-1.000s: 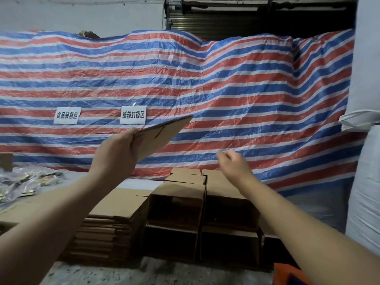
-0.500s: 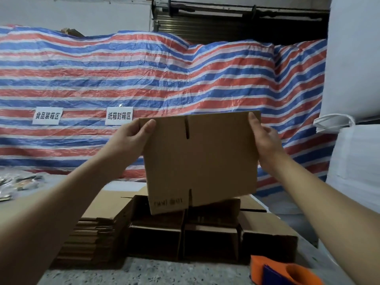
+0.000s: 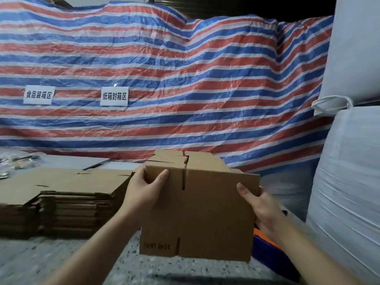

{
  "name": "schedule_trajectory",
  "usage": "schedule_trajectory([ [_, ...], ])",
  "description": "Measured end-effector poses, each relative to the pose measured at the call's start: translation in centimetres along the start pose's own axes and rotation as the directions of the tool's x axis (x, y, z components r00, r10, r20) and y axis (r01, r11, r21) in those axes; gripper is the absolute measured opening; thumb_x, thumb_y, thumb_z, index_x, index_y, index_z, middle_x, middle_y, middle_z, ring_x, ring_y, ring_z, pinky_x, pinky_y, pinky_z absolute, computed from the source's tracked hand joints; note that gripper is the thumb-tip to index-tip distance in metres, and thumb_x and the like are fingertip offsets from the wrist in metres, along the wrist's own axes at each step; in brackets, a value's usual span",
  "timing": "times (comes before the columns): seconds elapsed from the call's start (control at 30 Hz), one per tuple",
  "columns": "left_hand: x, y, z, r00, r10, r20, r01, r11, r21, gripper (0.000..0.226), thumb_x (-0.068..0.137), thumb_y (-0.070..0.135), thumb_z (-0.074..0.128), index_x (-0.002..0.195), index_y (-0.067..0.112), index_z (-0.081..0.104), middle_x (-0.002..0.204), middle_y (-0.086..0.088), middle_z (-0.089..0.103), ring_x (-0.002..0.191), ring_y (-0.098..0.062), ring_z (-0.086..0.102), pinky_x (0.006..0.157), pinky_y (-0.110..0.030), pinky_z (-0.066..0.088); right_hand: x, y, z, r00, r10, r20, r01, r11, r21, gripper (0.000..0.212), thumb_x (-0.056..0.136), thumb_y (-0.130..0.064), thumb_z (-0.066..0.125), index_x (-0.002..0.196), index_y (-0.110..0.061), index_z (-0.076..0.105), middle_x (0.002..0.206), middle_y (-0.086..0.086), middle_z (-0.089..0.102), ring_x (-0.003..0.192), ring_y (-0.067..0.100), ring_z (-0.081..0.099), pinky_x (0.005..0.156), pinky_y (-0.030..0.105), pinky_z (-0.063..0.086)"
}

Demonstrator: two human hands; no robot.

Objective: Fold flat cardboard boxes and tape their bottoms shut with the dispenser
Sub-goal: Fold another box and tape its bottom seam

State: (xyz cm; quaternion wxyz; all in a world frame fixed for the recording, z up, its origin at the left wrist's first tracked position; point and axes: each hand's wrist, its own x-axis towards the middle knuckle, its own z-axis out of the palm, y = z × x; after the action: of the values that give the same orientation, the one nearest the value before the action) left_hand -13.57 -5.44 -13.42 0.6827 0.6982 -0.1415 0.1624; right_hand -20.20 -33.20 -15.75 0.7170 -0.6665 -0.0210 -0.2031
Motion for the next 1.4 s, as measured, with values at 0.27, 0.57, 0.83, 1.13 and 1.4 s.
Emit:
schedule_trajectory([
  [0.27,-1.5,-4.6,0.4,0.994,-0.105,-0.032,0.104,0.994,-0.022,0.025,0.087,0.044,0.069,0.101,0.026,0.06,0.099,-0.002,0.067,0.092,-0.019,0.065,0.068,-0.033,0.052,-2.2,3.7,0.3,0.998,0.052,-0.032,-0.053,0.998,-0.031,0.053,0.066,-0.053,0.079,0.108,-0.021,0.072,0.105,0.005,0.078,0.094,0.023,0.076,0.069,0.032,0.061],
  [0.57,-1.5,-4.4,0.1,0.995,-0.097,0.024,0.098,0.993,-0.064,0.025,0.087,0.042,0.069,0.103,0.024,0.062,0.099,-0.002,0.069,0.091,-0.018,0.066,0.065,-0.029,0.051,-0.7,0.4,-0.3,0.99,0.012,0.141,-0.022,0.998,0.064,0.058,0.091,-0.071,0.047,0.118,-0.027,0.075,0.123,0.012,0.072,0.116,0.027,0.068,0.093,0.044,0.052],
  [0.83,-1.7,-3.2,1.8,0.972,-0.233,-0.029,0.232,0.972,-0.037,0.05,0.086,0.055,0.065,0.122,0.029,0.043,0.11,0.003,0.057,0.096,-0.016,0.056,0.074,-0.036,0.05,-1.3,0.3,0.3,0.994,0.105,0.04,-0.097,0.981,-0.166,0.044,0.099,-0.05,0.048,0.092,-0.019,0.079,0.1,0.01,0.077,0.092,0.019,0.075,0.078,0.036,0.052],
  [1.13,-1.0,-2.8,3.7,0.955,-0.292,-0.045,0.291,0.956,-0.042,0.06,0.084,0.055,0.061,0.132,0.028,0.036,0.114,-0.005,0.055,0.101,-0.025,0.053,0.074,-0.041,0.047,-2.4,0.2,1.0,0.998,0.044,-0.052,-0.052,0.985,-0.165,0.05,0.101,-0.052,0.046,0.09,-0.008,0.068,0.098,0.017,0.074,0.081,0.017,0.075,0.079,0.039,0.053],
  [1.4,-1.7,-0.8,2.0,0.839,-0.387,0.384,0.486,0.849,-0.206,0.046,0.088,0.053,0.048,0.071,0.017,0.073,0.068,-0.006,0.066,0.054,-0.018,0.064,0.052,-0.027,0.053,-3.2,0.2,3.4,0.99,-0.022,-0.137,0.022,1.0,-0.003,0.074,0.091,-0.074,0.027,0.092,-0.015,0.071,0.091,0.019,0.074,0.086,0.024,0.075,0.079,0.047,0.061],
])
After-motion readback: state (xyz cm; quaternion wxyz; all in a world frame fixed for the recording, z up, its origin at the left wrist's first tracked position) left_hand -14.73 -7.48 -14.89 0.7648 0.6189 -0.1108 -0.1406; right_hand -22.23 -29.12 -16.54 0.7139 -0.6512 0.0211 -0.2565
